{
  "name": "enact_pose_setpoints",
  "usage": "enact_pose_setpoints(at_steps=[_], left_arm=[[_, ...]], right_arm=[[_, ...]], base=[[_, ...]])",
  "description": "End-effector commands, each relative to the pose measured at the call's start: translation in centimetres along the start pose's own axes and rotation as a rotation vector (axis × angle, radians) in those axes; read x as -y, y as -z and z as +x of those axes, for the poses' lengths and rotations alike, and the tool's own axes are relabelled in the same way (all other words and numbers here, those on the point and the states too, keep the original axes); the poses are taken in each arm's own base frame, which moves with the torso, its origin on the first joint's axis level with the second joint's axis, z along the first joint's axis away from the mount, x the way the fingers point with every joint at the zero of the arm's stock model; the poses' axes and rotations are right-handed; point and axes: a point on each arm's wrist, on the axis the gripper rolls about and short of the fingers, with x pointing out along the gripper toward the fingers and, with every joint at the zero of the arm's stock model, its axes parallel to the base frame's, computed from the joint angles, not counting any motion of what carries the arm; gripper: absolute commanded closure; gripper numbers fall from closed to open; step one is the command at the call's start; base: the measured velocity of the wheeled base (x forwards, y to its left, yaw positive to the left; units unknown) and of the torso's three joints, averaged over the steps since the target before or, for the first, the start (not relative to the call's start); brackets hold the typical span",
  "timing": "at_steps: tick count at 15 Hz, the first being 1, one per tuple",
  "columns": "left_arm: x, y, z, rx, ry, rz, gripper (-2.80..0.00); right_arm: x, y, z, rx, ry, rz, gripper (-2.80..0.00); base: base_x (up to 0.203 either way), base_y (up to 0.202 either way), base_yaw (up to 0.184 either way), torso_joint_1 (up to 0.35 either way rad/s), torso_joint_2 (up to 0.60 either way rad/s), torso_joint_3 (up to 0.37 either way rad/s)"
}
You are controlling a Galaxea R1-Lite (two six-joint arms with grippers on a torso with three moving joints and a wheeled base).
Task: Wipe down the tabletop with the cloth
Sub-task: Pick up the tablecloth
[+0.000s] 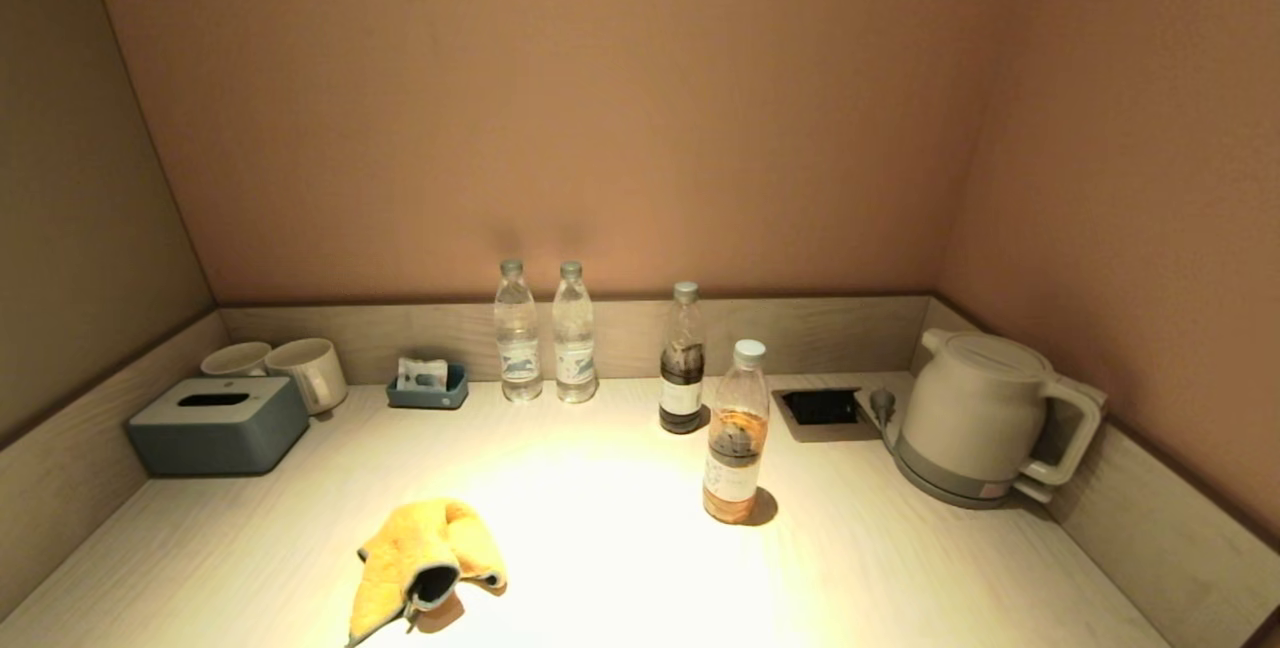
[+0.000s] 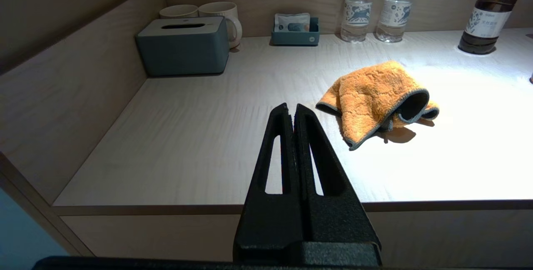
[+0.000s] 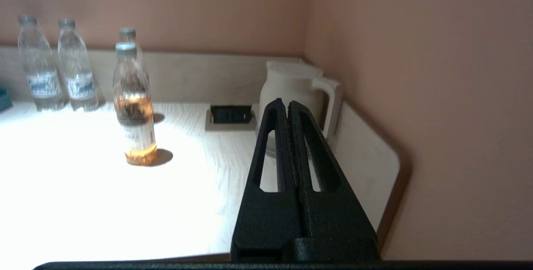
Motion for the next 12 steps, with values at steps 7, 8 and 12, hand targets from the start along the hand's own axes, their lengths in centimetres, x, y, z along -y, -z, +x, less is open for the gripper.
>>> enact_pose_setpoints(at_steps=[7,8,12], left_arm=[[0.0,0.0,0.0,-0.001,-0.002,-0.015,0.00],[0.0,0.0,0.0,-0.001,-0.004,-0.015,0.00],[0.0,0.0,0.0,-0.001,-0.002,-0.013,0.00]], right_arm=[[-0.7,4.1,1.6,0.024,-0.072,0.004,0.00],[-0.8,4.6,1.6,-0.028,-0.078,0.004,0.00],[-0.9,5.9,1.5,-0.150,-0.091,0.040,0.00]], base=[[0.000,0.000,0.000,0.000,0.00,0.000],[0.000,0.000,0.000,0.000,0.00,0.000],[0.000,0.000,0.000,0.000,0.00,0.000]])
